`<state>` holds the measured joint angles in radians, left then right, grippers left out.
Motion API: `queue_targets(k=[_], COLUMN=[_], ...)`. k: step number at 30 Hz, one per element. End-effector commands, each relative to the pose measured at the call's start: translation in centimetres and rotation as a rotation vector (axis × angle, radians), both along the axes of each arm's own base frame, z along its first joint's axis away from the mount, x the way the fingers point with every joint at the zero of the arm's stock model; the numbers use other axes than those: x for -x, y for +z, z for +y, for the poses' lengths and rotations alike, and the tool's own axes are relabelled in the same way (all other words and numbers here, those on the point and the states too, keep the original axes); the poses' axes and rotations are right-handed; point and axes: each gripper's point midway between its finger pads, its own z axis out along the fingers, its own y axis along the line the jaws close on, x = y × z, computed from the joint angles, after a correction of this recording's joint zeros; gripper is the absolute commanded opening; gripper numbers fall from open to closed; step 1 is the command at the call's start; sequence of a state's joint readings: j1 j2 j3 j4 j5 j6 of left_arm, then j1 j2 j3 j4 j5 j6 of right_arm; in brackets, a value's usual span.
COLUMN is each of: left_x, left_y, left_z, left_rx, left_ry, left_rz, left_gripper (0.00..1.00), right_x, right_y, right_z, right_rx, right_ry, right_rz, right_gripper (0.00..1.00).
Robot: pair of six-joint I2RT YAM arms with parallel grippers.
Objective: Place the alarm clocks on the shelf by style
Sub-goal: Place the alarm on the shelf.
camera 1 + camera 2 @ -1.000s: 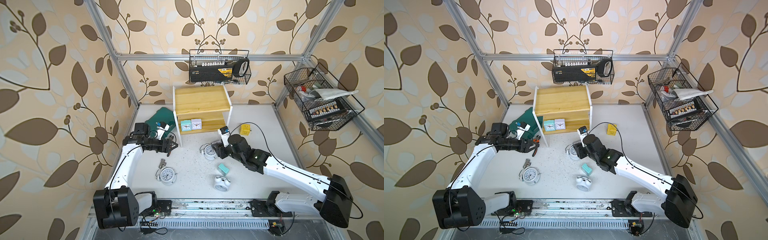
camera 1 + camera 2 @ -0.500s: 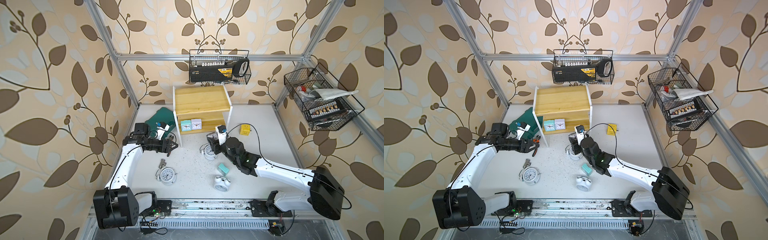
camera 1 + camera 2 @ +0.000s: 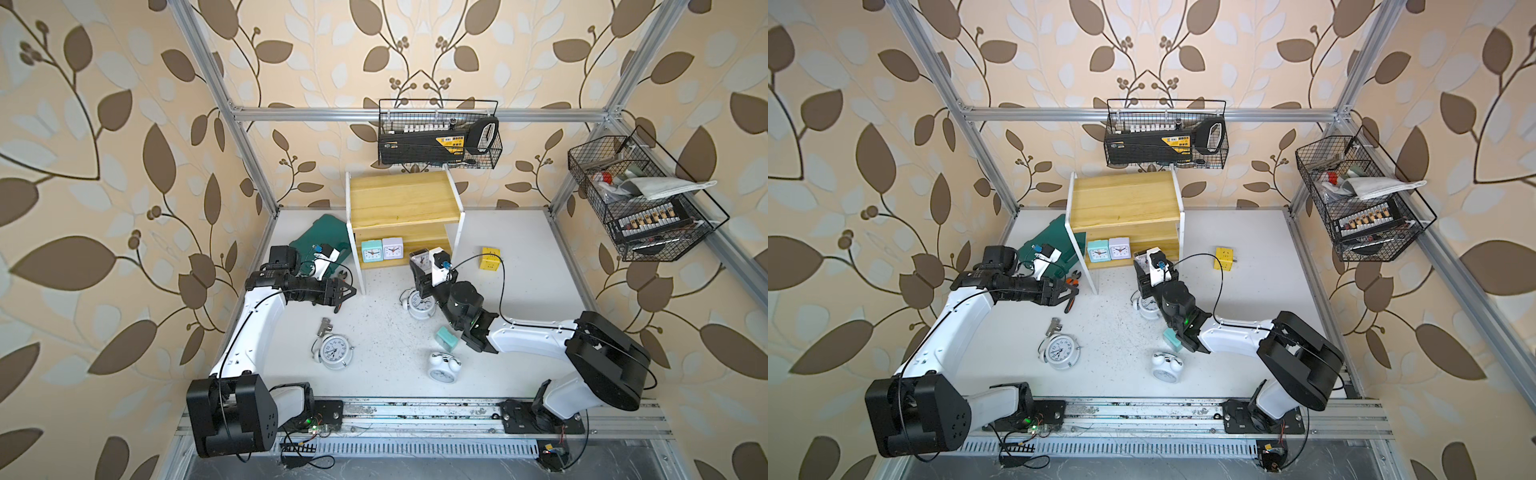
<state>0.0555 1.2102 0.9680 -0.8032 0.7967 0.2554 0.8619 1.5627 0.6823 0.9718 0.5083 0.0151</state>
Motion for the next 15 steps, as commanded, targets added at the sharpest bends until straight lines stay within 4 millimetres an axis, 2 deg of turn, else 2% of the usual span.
queue_targets(k=[1,9,15], left_x=[0.2,0.2,0.2], left_y=[0.3,0.3,0.3], left_z=[-0.4,-0.3,-0.3], left_rx=[0.028,0.025,0.022], left_ry=[-0.025,-0.025,-0.024], left_rz=[-0.009,-0.009,-0.008], left_gripper=[0.70,0.70,0.70], right_x=[-0.7,-1.9,-3.2], right_y=[3.0,3.0,2.2], right_z=[-0.3,0.0,0.6], right_rx=[-0.038,-0.014,0.011], right_ry=[-0.060,-0.134,-0.161], right_rz=[-0.121,-0.223,-0.216], right_gripper=[0.42,0.43,0.43])
